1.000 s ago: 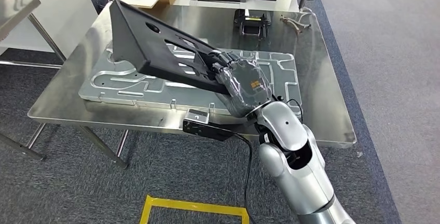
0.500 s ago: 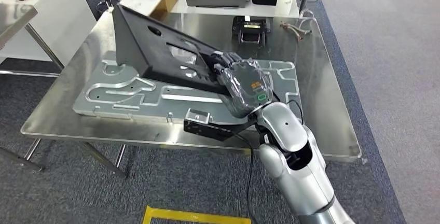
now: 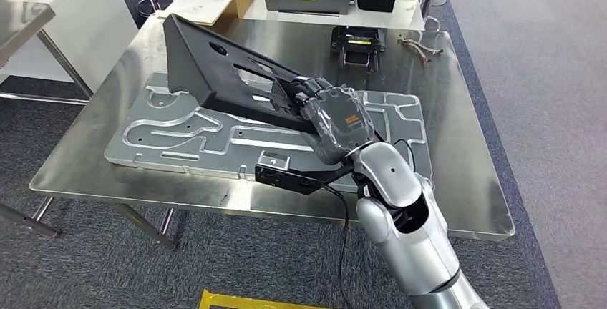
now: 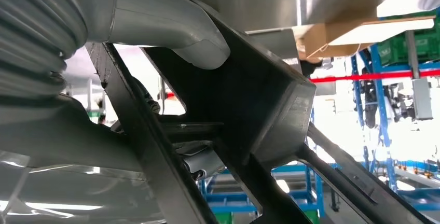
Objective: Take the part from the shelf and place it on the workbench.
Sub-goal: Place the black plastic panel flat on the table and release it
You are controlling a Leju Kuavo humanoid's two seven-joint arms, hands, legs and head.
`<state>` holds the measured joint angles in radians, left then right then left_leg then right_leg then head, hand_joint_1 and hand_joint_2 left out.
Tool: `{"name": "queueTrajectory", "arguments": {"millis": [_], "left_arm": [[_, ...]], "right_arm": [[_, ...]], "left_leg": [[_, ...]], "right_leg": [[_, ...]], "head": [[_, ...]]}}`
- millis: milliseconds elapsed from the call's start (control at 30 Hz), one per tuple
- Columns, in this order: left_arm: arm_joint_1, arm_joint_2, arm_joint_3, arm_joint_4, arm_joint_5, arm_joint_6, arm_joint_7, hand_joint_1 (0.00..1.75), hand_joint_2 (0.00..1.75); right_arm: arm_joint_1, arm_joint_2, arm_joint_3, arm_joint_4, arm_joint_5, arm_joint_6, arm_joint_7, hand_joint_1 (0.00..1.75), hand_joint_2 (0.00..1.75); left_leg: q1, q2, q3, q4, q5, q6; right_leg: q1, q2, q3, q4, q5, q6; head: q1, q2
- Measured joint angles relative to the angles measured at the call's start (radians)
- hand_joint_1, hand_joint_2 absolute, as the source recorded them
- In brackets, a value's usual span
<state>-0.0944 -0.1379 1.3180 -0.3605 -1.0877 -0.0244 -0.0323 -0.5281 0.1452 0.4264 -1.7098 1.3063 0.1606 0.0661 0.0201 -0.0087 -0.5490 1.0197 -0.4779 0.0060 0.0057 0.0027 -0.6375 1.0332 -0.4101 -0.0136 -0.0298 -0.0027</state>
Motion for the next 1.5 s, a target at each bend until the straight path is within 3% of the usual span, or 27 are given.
{"name": "queueTrajectory", "arguments": {"millis": [100,167,267,300,333,400,467,567,667,700,767,800,833,867,933,1000,1067,1167,1233,1300,1333,1367,1433,1500], "left_arm": [[-0.002,0.000,0.000,-0.001,0.000,0.000,0.002,0.00,1.75],[-0.003,0.000,0.000,-0.002,0.001,0.000,0.001,0.00,1.75],[-0.002,0.001,0.000,-0.002,0.001,0.000,0.001,0.00,1.75],[-0.001,0.001,0.000,-0.002,0.002,0.001,0.001,0.00,1.75],[0.000,0.002,0.000,-0.002,0.002,0.001,0.001,0.00,1.75],[0.002,0.002,0.000,-0.002,0.002,0.001,0.002,0.00,1.75],[0.001,0.004,-0.001,-0.002,0.001,-0.002,0.001,0.00,1.75],[0.000,0.010,-0.002,-0.001,-0.002,-0.017,-0.007,0.00,1.75],[0.001,0.017,-0.007,0.004,-0.003,-0.023,-0.018,0.00,1.75],[-0.001,0.019,-0.008,0.006,-0.003,-0.023,-0.020,0.00,1.75],[-0.003,0.023,-0.011,0.009,-0.003,-0.022,-0.022,0.00,1.75],[-0.003,0.024,-0.012,0.010,-0.003,-0.021,-0.023,0.00,1.75],[-0.002,0.025,-0.013,0.012,-0.003,-0.020,-0.023,0.00,1.75],[-0.001,0.026,-0.014,0.014,-0.002,-0.019,-0.023,0.00,1.75],[-0.001,0.027,-0.017,0.016,-0.002,-0.017,-0.023,0.00,1.75],[-0.003,0.029,-0.019,0.018,-0.002,-0.016,-0.022,0.00,1.75],[-0.005,0.031,-0.020,0.019,-0.002,-0.015,-0.022,0.00,1.75],[-0.006,0.032,-0.021,0.022,-0.002,-0.015,-0.022,0.00,1.75],[-0.007,0.034,-0.022,0.023,-0.002,-0.014,-0.022,0.00,1.75],[-0.006,0.036,-0.022,0.023,-0.002,-0.013,-0.020,0.00,1.75],[-0.005,0.036,-0.022,0.023,-0.002,-0.012,-0.019,0.00,1.75],[-0.004,0.036,-0.022,0.023,-0.002,-0.012,-0.020,0.00,1.75],[-0.003,0.037,-0.024,0.024,-0.003,-0.012,-0.026,0.00,1.75],[-0.005,0.041,-0.025,0.024,-0.003,-0.010,-0.034,0.00,1.75]], "right_arm": [[-0.001,0.001,-0.010,0.013,0.005,0.000,0.004,1.75,1.75],[-0.004,0.001,-0.015,0.020,0.006,0.001,0.006,1.75,1.75],[-0.008,0.002,-0.021,0.036,0.011,0.004,0.008,1.75,1.75],[-0.007,0.002,-0.027,0.044,0.015,0.007,0.009,1.75,1.75],[-0.007,0.002,-0.034,0.056,0.021,0.011,0.011,1.75,1.75],[-0.010,0.002,-0.052,0.084,0.038,0.019,0.018,1.75,1.75],[-0.023,0.002,-0.072,0.125,0.064,0.026,0.027,1.75,1.75],[-0.050,0.002,-0.107,0.207,0.113,0.030,0.032,1.75,1.75],[-0.075,0.002,-0.133,0.286,0.153,0.026,0.032,1.75,1.75],[-0.085,0.002,-0.141,0.312,0.165,0.023,0.031,1.75,1.75],[-0.098,0.002,-0.156,0.360,0.183,0.017,0.030,1.75,1.75],[-0.099,0.002,-0.161,0.381,0.190,0.015,0.029,1.75,1.75],[-0.099,0.002,-0.165,0.402,0.197,0.014,0.028,1.75,1.75],[-0.099,0.002,-0.167,0.422,0.202,0.014,0.026,1.75,1.75],[-0.100,0.004,-0.171,0.456,0.210,0.012,0.023,1.75,1.75],[-0.105,0.008,-0.176,0.480,0.213,0.010,0.022,1.75,1.75],[-0.110,0.013,-0.181,0.498,0.214,0.007,0.021,1.75,1.75],[-0.114,0.019,-0.183,0.514,0.215,0.006,0.020,1.75,1.75],[-0.119,0.024,-0.183,0.524,0.217,0.006,0.020,1.75,1.75],[-0.121,0.026,-0.184,0.538,0.221,0.005,0.017,1.75,1.75],[-0.122,0.028,-0.184,0.548,0.224,0.005,0.014,1.75,1.75],[-0.123,0.030,-0.184,0.558,0.228,0.003,0.011,1.75,1.75],[-0.129,0.039,-0.184,0.580,0.236,-0.003,0.004,0.87,0.87],[-0.142,0.049,-0.185,0.609,0.240,-0.018,0.000,0.00,0.00]], "left_leg": [[-0.001,0.002,0.010,-0.008,-0.008,-0.017],[-0.002,0.004,-0.004,0.033,-0.031,-0.025],[0.001,0.005,-0.111,0.218,-0.098,-0.031],[0.002,0.005,-0.143,0.259,-0.101,-0.033],[0.002,0.005,-0.158,0.265,-0.083,-0.034],[0.002,0.005,-0.131,0.166,0.003,-0.031],[-0.002,0.005,-0.085,0.048,0.060,-0.023],[-0.007,0.004,-0.070,0.007,0.061,-0.010],[0.001,0.003,-0.060,-0.005,0.061,0.004],[0.003,0.004,-0.056,-0.008,0.060,0.008],[0.003,0.003,-0.052,-0.009,0.055,0.013],[0.003,0.003,-0.049,-0.008,0.052,0.014],[0.003,0.003,-0.044,-0.008,0.047,0.013],[0.004,0.003,-0.038,-0.007,0.041,0.011],[0.006,0.001,-0.021,-0.005,0.027,0.003],[0.004,0.000,-0.014,-0.003,0.015,-0.010],[0.003,0.000,-0.011,-0.007,0.010,-0.023],[0.006,0.004,-0.013,0.015,-0.012,-0.039],[0.007,0.005,-0.062,0.121,-0.060,-0.043],[0.005,0.005,-0.140,0.253,-0.103,-0.042],[0.004,0.005,-0.165,0.283,-0.099,-0.040],[0.002,0.005,-0.170,0.272,-0.074,-0.035],[-0.006,0.005,-0.131,0.152,0.011,-0.016],[-0.016,0.006,-0.085,0.041,0.061,0.004]], "right_leg": [[0.000,0.001,0.012,-0.021,-0.006,-0.010],[-0.007,0.001,0.030,-0.037,-0.007,-0.018],[-0.006,0.000,0.047,-0.041,-0.019,-0.029],[-0.005,0.000,0.052,-0.039,-0.025,-0.031],[-0.003,0.001,0.057,-0.037,-0.031,-0.030],[-0.002,0.002,0.071,-0.030,-0.046,-0.027],[0.001,0.003,0.078,-0.022,-0.061,-0.019],[0.003,0.004,0.075,-0.018,-0.069,-0.006],[0.001,0.002,0.062,0.016,-0.093,0.009],[-0.002,0.002,0.038,0.062,-0.114,0.014],[-0.009,0.002,-0.043,0.196,-0.161,0.022],[-0.013,0.002,-0.080,0.248,-0.169,0.025],[-0.017,0.002,-0.103,0.267,-0.157,0.027],[-0.020,0.001,-0.104,0.246,-0.124,0.029],[-0.024,-0.001,-0.058,0.118,-0.035,0.030],[-0.022,-0.001,-0.016,0.016,0.003,0.027],[-0.017,0.002,-0.008,-0.003,-0.005,0.017],[-0.018,0.004,0.006,-0.011,-0.012,-0.007],[-0.016,0.004,0.018,-0.014,-0.019,-0.020],[-0.008,0.004,0.026,-0.013,-0.028,-0.029],[-0.004,0.004,0.030,-0.012,-0.032,-0.031],[0.001,0.005,0.035,-0.011,-0.037,-0.033],[0.009,0.008,0.049,-0.010,-0.047,-0.035],[0.013,0.010,0.055,-0.009,-0.055,-0.032]], "head": [[0.000,0.000],[0.000,0.000],[0.000,0.000],[0.000,0.000],[0.000,0.000],[0.000,0.000],[0.000,0.000],[0.000,0.000],[0.000,0.000],[0.000,0.000],[0.000,0.000],[0.000,0.000],[0.000,0.000],[0.000,0.000],[0.000,0.000],[0.000,0.000],[0.000,0.000],[0.000,0.000],[0.000,0.000],[-0.001,0.000],[0.000,0.000],[-0.001,0.000],[0.000,0.000],[0.000,0.000]]}}
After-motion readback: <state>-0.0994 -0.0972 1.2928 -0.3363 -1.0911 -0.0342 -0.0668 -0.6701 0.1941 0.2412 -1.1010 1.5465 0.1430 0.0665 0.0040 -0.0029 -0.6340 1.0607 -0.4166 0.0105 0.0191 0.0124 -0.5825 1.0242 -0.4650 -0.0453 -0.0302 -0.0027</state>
